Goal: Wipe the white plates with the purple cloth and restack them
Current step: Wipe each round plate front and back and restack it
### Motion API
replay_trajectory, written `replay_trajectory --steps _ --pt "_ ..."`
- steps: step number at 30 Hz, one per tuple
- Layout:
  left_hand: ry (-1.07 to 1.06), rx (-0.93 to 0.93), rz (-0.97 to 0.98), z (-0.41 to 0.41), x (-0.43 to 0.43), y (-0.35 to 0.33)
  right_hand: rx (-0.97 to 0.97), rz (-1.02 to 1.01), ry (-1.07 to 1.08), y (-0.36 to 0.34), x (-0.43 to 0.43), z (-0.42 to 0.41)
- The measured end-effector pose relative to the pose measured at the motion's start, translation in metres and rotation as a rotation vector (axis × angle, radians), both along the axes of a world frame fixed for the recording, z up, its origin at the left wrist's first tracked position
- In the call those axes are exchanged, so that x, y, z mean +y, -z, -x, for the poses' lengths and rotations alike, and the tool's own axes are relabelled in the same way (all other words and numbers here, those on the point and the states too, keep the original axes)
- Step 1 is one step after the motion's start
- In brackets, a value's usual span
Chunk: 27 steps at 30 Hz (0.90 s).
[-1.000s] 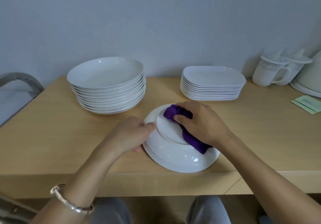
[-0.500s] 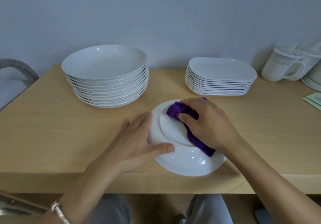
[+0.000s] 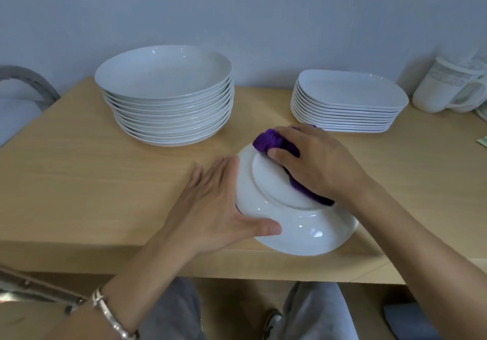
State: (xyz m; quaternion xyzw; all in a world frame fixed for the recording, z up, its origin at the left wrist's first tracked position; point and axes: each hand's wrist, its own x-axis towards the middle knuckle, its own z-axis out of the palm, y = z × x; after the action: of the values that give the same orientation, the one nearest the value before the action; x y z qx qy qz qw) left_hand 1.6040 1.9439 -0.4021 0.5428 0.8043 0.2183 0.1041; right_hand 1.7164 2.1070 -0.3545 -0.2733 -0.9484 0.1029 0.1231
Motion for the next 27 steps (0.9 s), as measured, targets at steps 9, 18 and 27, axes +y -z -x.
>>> replay_trajectory --steps 9,18,27 --pt "0.016 -0.002 0.008 0.000 -0.001 0.001 0.182 0.105 -0.218 0.006 -0.046 -0.004" --pt "-0.019 -0.040 0.001 -0.001 -0.001 -0.001 -0.054 0.244 0.000 -0.019 0.021 0.057" --pt "-0.009 0.075 0.229 -0.007 0.000 -0.005 0.217 0.338 0.245 -0.014 0.052 -0.030"
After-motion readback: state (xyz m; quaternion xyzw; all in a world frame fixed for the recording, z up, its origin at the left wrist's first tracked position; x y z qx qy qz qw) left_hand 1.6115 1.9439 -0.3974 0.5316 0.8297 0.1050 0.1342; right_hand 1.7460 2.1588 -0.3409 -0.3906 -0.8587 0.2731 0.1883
